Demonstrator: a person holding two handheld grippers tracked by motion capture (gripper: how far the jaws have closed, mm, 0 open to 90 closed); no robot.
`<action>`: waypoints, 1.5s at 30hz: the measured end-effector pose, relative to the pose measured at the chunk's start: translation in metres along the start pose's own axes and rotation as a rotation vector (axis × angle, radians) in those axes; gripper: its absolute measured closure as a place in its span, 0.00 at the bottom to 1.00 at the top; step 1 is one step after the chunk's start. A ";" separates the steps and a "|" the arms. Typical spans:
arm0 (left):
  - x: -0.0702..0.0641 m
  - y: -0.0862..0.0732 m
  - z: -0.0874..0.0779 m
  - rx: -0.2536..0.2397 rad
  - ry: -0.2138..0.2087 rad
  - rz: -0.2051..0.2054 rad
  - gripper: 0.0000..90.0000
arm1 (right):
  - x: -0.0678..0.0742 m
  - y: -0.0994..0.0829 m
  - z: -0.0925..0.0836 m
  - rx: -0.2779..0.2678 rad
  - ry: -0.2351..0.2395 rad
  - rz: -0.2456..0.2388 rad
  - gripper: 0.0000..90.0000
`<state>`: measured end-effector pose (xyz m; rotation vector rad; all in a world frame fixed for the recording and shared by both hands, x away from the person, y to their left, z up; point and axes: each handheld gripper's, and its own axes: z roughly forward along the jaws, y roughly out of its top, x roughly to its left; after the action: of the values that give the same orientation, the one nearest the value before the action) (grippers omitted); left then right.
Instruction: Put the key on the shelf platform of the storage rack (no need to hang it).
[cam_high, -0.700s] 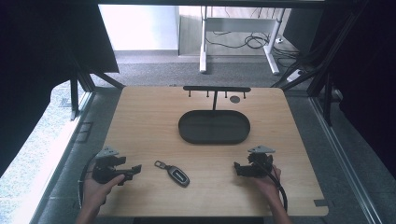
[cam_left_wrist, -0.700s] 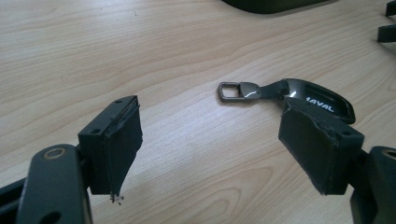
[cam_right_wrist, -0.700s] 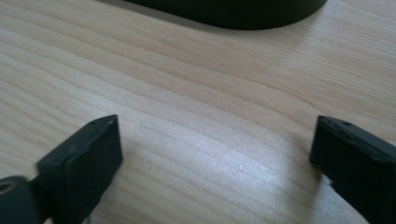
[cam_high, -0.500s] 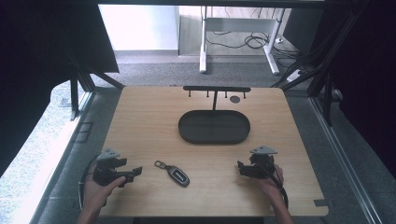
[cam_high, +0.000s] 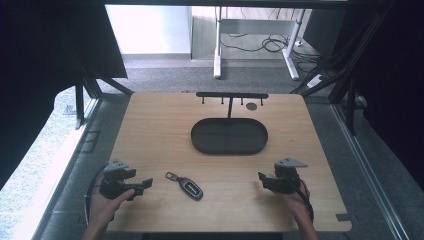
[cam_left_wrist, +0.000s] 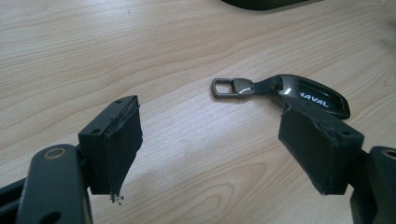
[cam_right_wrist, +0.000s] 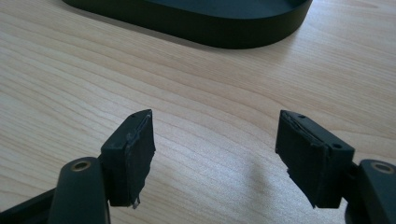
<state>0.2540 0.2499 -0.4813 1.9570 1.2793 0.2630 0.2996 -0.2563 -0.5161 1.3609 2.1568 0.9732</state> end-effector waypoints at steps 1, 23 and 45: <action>0.000 0.000 0.000 0.000 0.000 0.000 0.24 | 0.000 0.000 -0.001 0.001 0.007 -0.002 0.33; -0.001 0.000 0.002 0.008 0.002 0.003 0.24 | 0.006 0.012 -0.008 0.025 0.071 -0.038 0.40; -0.002 0.002 0.000 0.002 0.001 0.006 0.24 | 0.058 0.084 -0.022 0.135 0.220 -0.257 0.43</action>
<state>0.2547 0.2481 -0.4794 1.9629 1.2745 0.2663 0.3110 -0.1881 -0.4371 1.0370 2.5262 0.9265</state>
